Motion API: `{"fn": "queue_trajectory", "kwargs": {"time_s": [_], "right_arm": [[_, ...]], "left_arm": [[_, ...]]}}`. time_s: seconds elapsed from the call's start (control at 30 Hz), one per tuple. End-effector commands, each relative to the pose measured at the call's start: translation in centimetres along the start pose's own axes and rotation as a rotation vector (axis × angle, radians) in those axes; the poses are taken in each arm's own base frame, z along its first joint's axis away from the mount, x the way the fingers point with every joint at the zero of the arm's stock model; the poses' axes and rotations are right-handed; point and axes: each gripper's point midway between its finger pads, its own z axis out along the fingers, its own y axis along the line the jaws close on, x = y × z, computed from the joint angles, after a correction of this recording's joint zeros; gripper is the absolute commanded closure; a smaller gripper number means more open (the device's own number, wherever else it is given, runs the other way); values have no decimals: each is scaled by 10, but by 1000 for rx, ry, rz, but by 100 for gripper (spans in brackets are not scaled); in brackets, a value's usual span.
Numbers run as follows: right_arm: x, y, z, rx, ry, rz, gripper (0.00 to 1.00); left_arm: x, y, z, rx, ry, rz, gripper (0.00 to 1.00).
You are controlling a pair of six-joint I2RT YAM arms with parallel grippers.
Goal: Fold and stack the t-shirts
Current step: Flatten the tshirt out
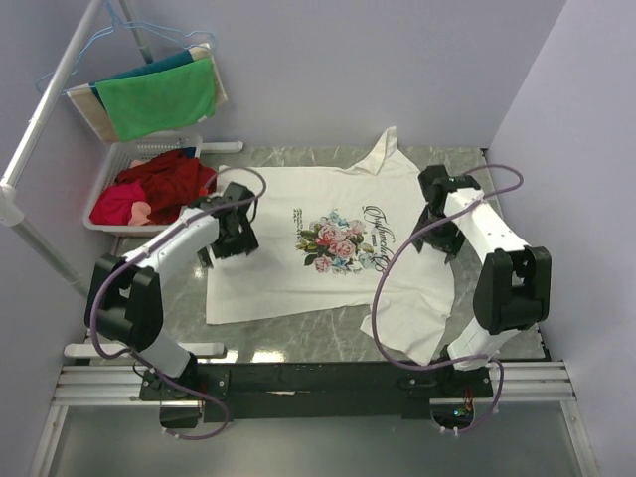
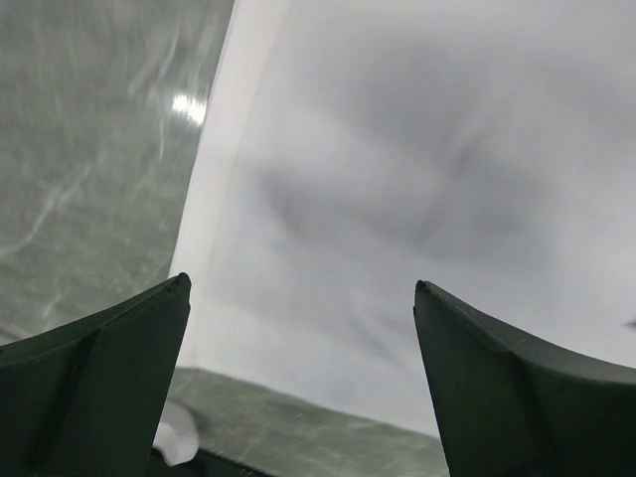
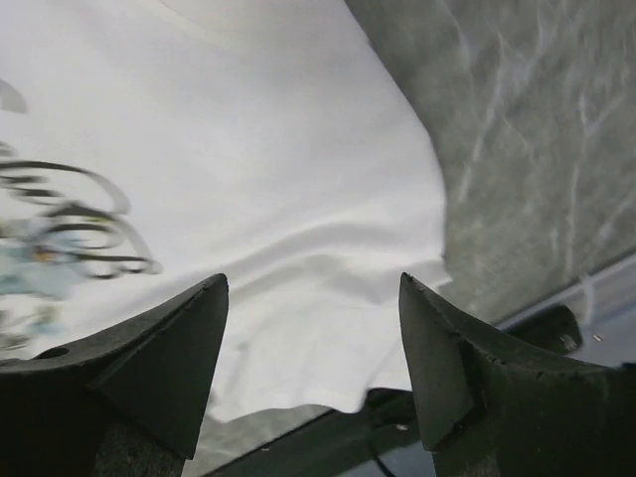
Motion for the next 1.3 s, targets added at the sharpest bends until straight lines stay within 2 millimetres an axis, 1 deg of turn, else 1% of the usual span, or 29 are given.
{"fn": "queue_trajectory", "kwargs": {"time_s": [0.0,0.03,0.07,0.1,0.13,0.17,0.2,0.23,0.27,0.3,0.33,0.37,0.4,0.47,0.5,0.53,0.57,0.63,0.67,0.7,0.73,0.77,0.8,0.87,0.93,0.97,1.13,1.2,1.27], "right_arm": [[-54,41,-39,-176,-157,83,24],[-62,53,-39,-212,-160,76,24],[-76,71,-36,-235,-155,74,24],[-88,86,-36,-274,-167,65,24],[-96,99,-33,-302,-163,49,24],[-116,120,-30,-327,-180,52,24],[-126,133,-28,-352,-188,31,23],[-150,150,-44,-411,-242,27,22],[-153,163,-21,-392,-202,8,22],[-162,170,-18,-387,-213,-14,22],[-170,175,-15,-379,-222,-19,22],[-181,185,-8,-379,-228,-25,21],[-186,188,-5,-375,-238,-38,21],[-193,197,6,-385,-261,-47,20],[-193,198,9,-387,-269,-60,20],[-188,198,20,-379,-259,-74,18],[-191,200,23,-382,-279,-75,18],[-190,197,33,-358,-270,-82,17],[-185,195,44,-336,-246,-91,17],[-183,194,49,-319,-234,-97,17],[-180,192,57,-301,-220,-101,22],[-177,190,59,-299,-202,-104,27],[-174,190,61,-298,-189,-106,28],[-169,183,60,-274,-165,-91,24],[-161,179,60,-273,-139,-97,23],[-154,175,62,-261,-105,-103,22],[-125,154,73,-184,0,-120,22],[-121,146,74,-166,6,-107,22],[-111,136,74,-149,23,-103,22]], "left_arm": [[-96,-27,-38,90,-226,-108,1],[-110,-28,-23,72,-210,-122,1],[-122,-34,-19,84,-210,-132,1],[-151,-49,-30,134,-246,-166,1],[-158,-58,-7,128,-204,-159,0],[-168,-69,-2,153,-204,-153,1],[-196,-85,-15,203,-250,-169,1],[-197,-99,13,196,-209,-137,0],[-205,-108,18,211,-215,-125,1],[-220,-123,30,222,-223,-114,1],[-225,-132,36,239,-221,-103,1],[-230,-137,41,243,-223,-96,0],[-237,-145,51,248,-230,-90,1],[-243,-152,61,270,-235,-86,1],[-244,-150,71,261,-231,-92,1],[-251,-153,74,276,-256,-100,1],[-250,-153,79,280,-253,-100,1],[-249,-150,90,268,-244,-103,1],[-250,-149,94,265,-242,-100,1],[-248,-146,99,246,-242,-91,1],[-247,-145,102,237,-241,-84,1],[-245,-144,105,228,-234,-78,1],[-243,-141,108,213,-231,-66,1],[-237,-135,113,192,-218,-56,1],[-233,-131,116,172,-209,-51,1],[-228,-130,118,168,-197,-46,0],[-217,-127,121,164,-168,-40,0],[-212,-124,123,156,-153,-35,1],[-204,-122,126,150,-130,-29,1]]}}
